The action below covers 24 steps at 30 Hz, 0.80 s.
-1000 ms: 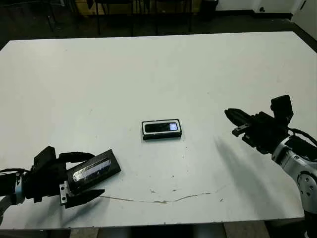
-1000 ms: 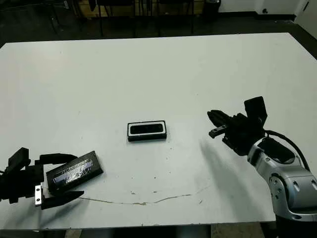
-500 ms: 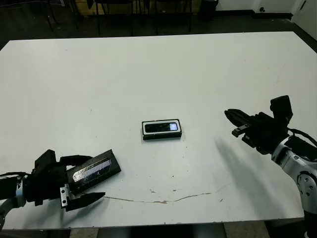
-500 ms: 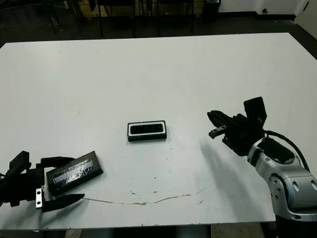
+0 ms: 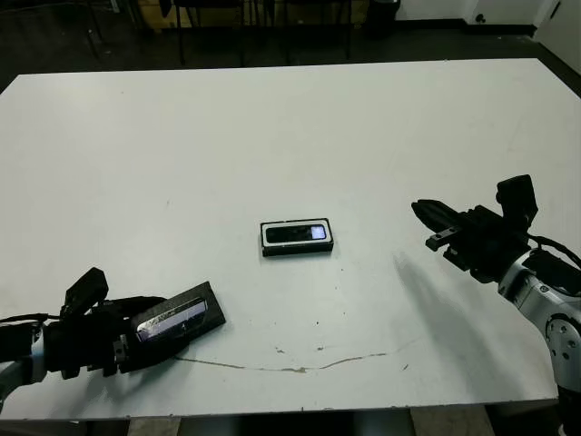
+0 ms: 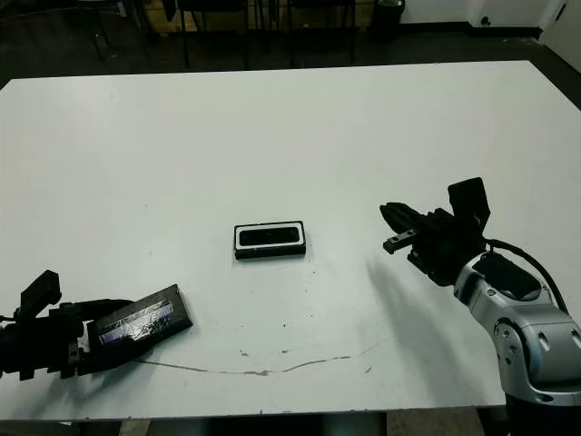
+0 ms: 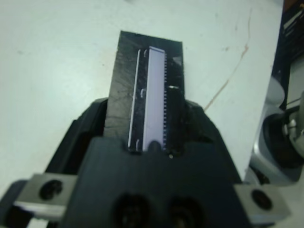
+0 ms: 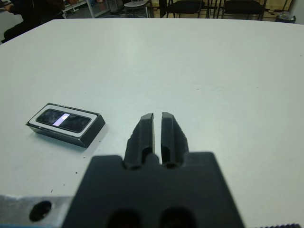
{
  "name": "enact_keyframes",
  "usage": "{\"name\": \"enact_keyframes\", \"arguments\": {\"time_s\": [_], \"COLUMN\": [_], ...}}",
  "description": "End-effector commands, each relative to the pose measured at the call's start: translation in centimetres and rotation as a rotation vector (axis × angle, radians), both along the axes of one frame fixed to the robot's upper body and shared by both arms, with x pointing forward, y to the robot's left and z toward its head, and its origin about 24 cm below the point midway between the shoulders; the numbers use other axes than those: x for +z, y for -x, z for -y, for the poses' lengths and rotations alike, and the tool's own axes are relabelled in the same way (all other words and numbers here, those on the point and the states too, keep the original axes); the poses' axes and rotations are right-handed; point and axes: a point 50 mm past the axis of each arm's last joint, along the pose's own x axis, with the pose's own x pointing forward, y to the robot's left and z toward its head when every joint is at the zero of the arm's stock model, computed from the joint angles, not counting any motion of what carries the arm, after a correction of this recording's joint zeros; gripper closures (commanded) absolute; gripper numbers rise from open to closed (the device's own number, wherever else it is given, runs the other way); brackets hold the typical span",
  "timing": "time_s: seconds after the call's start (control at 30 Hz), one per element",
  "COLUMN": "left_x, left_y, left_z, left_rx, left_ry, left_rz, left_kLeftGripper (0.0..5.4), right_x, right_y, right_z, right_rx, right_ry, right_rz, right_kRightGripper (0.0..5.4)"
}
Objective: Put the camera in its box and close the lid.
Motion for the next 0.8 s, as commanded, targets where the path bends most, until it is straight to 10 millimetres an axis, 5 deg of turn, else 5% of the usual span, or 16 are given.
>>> {"name": "enact_keyframes", "arguments": {"time_s": [0.03,0.33,0.47,0.63,0.8], "left_x": [-1.4,-0.6,2.8,6.7,8.0], "left_y": [0.8,-0.2,-2.6,-6.0,-9.9], "left_z": [-0.2,0.0,0.3,0.3,0.4], "left_rx": [0.059,0.161,0.154,0.105,0.029], "left_ry": [0.013,0.142,0.106,0.054,0.03], "left_rz": [-0.053,0.087,0.256,0.394,0.401], "left_kLeftGripper": [2.62,2.62,2.63,2.63,2.63], "right_x": [-0.3,-0.8,-0.8,-3.1,-4.0], "right_y": [0.1,0.3,0.4,-1.1,-1.6], "right_z": [0.3,0.2,-0.1,0.5,0.7], "right_rx": [-0.01,-0.01,-0.028,-0.038,-0.012], "right_ry": [0.01,-0.032,-0.059,-0.135,-0.206], "right_rz": [-0.027,-0.059,-0.068,-0.069,-0.057], "right_kRightGripper": [5.4,5.4,5.4,5.4,5.4]}}
